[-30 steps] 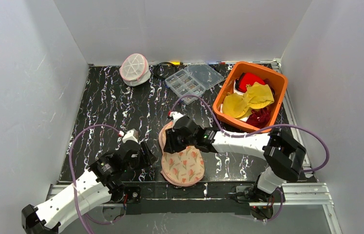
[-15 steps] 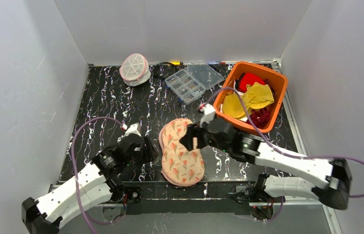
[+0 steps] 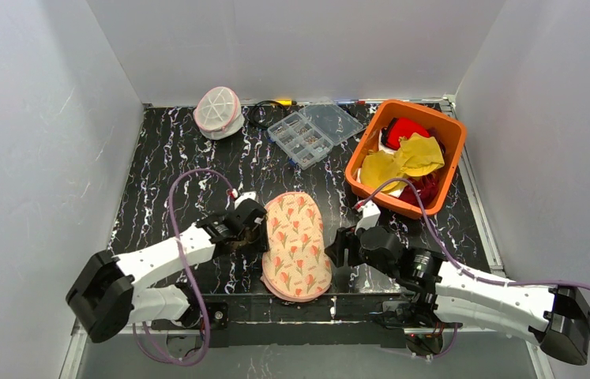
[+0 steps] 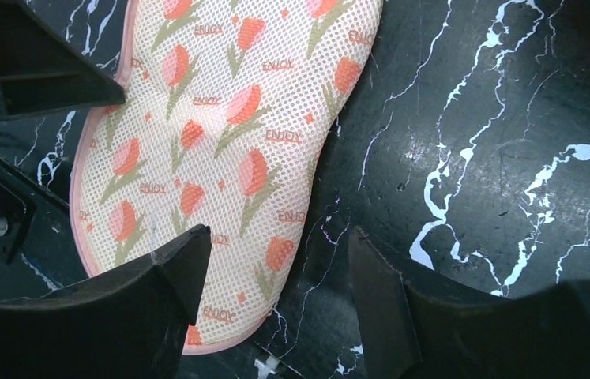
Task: Unzip the laundry bag and remove the bra
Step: Close the laundry bag at the center of the board, then move the laundry bag to the center of the board.
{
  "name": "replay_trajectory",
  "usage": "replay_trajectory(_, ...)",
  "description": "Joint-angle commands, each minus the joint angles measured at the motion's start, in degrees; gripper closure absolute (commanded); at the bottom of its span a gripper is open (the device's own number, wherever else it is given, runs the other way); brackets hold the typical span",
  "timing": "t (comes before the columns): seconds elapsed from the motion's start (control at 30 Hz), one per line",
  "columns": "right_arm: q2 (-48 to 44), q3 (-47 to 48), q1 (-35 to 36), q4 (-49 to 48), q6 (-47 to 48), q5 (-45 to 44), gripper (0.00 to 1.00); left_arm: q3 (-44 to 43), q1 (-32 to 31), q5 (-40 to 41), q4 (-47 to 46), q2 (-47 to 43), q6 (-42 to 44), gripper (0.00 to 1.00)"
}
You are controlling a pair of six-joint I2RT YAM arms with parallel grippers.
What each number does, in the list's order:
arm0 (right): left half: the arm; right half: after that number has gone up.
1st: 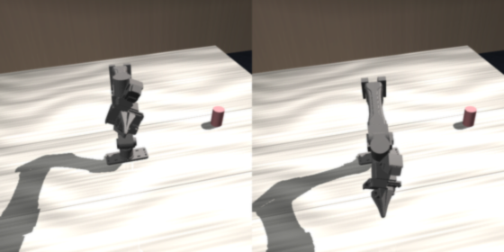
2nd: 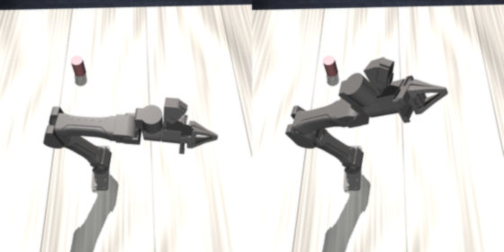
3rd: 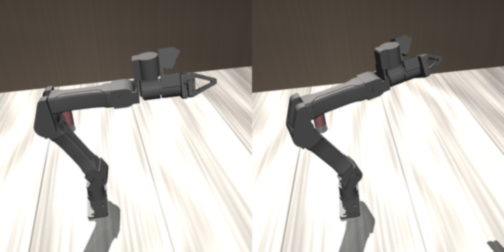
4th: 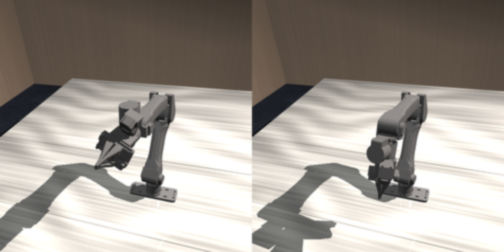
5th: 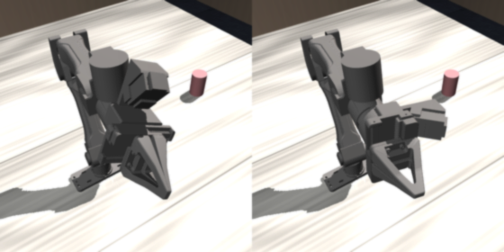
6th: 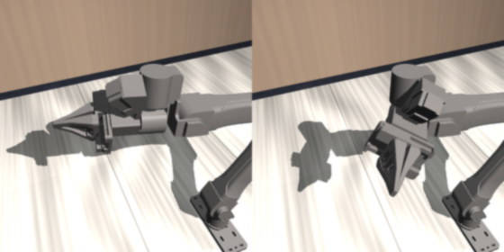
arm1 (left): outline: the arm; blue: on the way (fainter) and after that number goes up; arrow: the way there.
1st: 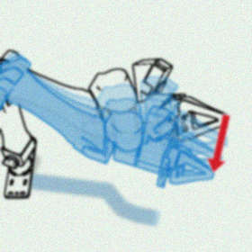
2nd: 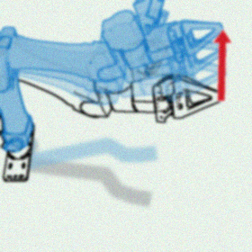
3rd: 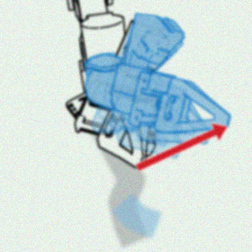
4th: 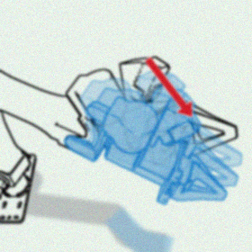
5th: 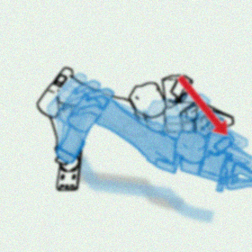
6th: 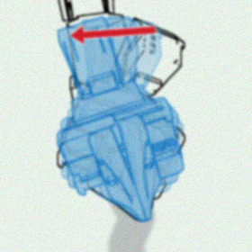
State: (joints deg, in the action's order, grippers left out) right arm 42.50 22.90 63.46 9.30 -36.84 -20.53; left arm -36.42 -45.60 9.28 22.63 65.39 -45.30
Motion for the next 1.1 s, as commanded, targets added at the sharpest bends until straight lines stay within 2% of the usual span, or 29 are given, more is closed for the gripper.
replay_trajectory(0.0, 2.3, 1.2, 0.2, -3.0, -1.4, 0.6, 0.28, -1.0, 0.1, 2.1, -2.9, 4.6, -0.4, 0.60)
replay_trajectory(0.13, 1.9, 0.7, 0.1, -3.1, -2.1, 0.9, 0.29, 0.9, 0.2, 2.4, -4.7, 6.1, -3.5, 0.73)
replay_trajectory(0.4, -1.4, -2.9, 0.1, -4.5, -3.8, 1.4, 0.29, 5.3, 0.2, 3.2, -5.7, 2.3, -6.3, 1.00)
replay_trajectory(0.8, -1.0, -3.8, 0.1, -5.5, -5.1, 2.6, 0.29, 5.7, 0.2, 1.1, -3.8, -5.8, -9.4, 1.00)
replay_trajectory(0.87, -1.2, -4.2, 0.2, -5.7, -5.3, 2.7, 0.29, 6.5, 0.2, 1.8, -2.5, -5.6, -10.5, 0.97)
replay_trajectory(0.93, -1.4, -4.5, 0.2, -5.6, -5.4, 3.0, 0.29, 7.0, 0.2, 2.2, -1.4, -5.7, -10.9, 0.88)
replay_trajectory(1.0, -1.5, -4.6, 0.1, -5.1, -5.4, 2.9, 0.28, 6.9, 0.1, 2.5, -0.6, -7.3, -10.8, 0.68)
replay_trajectory(1.07, -1.7, -4.4, 0.2, -4.0, -5.3, 2.5, 0.26, 6.4, 0.2, 3.0, 0.5, -9.6, -10.3, 0.53)
